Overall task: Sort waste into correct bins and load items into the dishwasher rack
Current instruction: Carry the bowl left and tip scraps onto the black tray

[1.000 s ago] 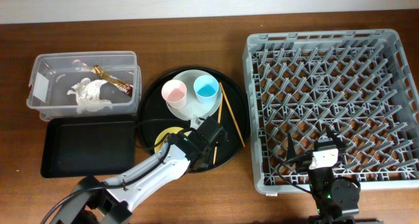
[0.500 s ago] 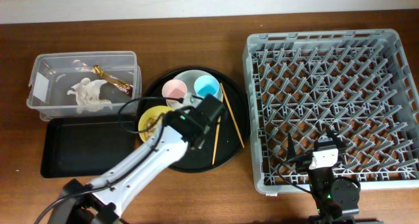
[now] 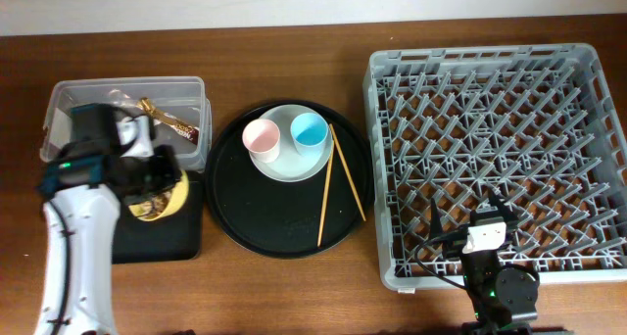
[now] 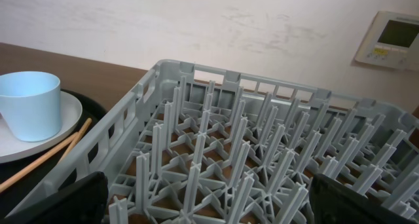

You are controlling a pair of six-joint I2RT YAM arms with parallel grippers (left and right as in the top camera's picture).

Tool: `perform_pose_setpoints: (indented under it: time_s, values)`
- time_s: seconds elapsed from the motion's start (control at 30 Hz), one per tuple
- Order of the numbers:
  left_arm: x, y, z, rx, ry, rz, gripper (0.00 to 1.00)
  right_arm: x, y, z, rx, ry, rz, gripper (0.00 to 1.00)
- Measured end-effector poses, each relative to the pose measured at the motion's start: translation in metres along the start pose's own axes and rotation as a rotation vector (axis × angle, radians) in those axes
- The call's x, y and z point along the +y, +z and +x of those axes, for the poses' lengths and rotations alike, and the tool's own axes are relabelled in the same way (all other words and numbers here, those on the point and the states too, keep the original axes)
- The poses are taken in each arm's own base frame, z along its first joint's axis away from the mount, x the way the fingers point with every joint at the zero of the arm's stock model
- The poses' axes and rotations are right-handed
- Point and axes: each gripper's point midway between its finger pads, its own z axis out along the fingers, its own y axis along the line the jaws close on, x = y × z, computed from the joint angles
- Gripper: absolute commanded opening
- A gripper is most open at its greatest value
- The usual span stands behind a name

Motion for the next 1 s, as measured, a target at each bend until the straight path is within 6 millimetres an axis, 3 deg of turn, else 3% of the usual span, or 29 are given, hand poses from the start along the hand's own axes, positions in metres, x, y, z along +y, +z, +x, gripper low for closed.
perform_pose_setpoints:
  time_s: [0.17, 0.33, 0.5, 0.67, 1.0]
  values:
    - [0.031, -0.017, -0.016, -0.068, -0.115, 0.081, 0.0, 0.0, 0.0, 0.0, 0.0, 0.0, 0.0, 0.98]
    - [0.053, -0.017, -0.027, -0.163, -0.195, 0.209, 0.0, 0.0, 0.0, 0.0, 0.0, 0.0, 0.0, 0.98]
    - [0.081, -0.016, -0.02, -0.272, -0.301, 0.405, 0.0, 0.0, 0.0, 0.0, 0.0, 0.0, 0.0, 0.98]
    - [0.105, -0.032, -0.013, -0.377, -0.387, 0.537, 0.0, 0.0, 0.0, 0.0, 0.0, 0.0, 0.0, 0.98]
    - [0.115, -0.057, -0.012, -0.494, -0.403, 0.677, 0.0, 0.0, 0.0, 0.0, 0.0, 0.0, 0.0, 0.98]
